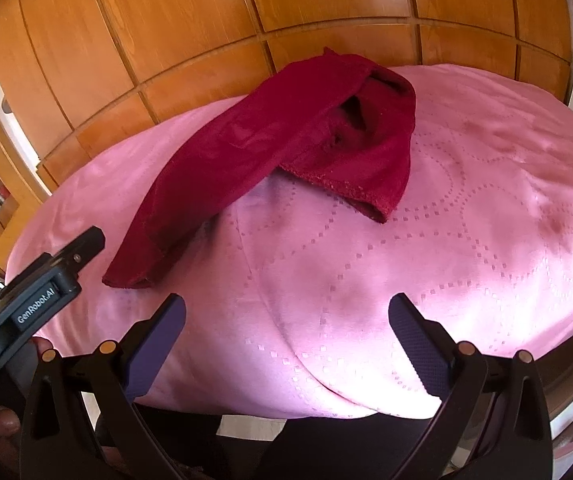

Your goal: Fold small clothes

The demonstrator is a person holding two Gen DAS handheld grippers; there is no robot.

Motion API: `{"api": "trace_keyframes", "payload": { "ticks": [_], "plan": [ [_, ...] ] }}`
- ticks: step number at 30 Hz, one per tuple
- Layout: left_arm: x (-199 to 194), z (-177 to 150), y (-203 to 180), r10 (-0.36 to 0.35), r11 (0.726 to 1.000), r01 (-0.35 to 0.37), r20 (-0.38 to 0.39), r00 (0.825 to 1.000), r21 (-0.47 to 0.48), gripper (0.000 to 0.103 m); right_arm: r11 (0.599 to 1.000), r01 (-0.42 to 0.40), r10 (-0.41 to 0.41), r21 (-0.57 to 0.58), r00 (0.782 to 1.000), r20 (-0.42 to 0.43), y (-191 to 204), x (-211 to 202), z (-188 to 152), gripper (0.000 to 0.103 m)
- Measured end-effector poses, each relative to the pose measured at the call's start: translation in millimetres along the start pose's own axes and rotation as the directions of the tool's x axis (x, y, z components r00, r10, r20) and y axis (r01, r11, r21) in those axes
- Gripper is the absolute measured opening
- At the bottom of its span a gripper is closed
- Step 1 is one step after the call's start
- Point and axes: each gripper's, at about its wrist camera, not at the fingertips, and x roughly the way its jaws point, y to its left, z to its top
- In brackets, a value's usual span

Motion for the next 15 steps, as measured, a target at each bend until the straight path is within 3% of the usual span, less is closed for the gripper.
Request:
{"api": "trace_keyframes", "payload": {
  "ticks": [7, 10, 12, 15],
  "plan": [
    [6.7, 0.4, 4.6, -0.013, 1.000, 0.013, -0.023, 1.000, 0.000, 0.100, 0.999, -0.044, 0.045, 0.029, 0.998, -0.043, -6.0, 11.0, 5.3, 0.100],
    [10.0, 8.5, 17.2, -0.010, 1.000, 0.010, -0.018, 1.000, -0.005, 0.100, 0.993, -0.107, 0.111, 0.053, 0.991, -0.081, -11.6, 22.8, 19.4, 0.091],
    [13.0, 14.8, 31.4, -0.005, 0.999, 0.004, -0.014, 1.000, -0.035, 0.100, 0.985, -0.138, 0.148, 0.101, 0.984, -0.100, -17.9, 34.4, 33.2, 0.079],
    [18.6, 20.0, 51.5, -0.007, 0.998, 0.006, -0.021, 1.000, -0.067, 0.097, 0.972, -0.174, 0.192, 0.159, 0.976, -0.107, -22.9, 54.7, 55.7, 0.072]
  ]
}}
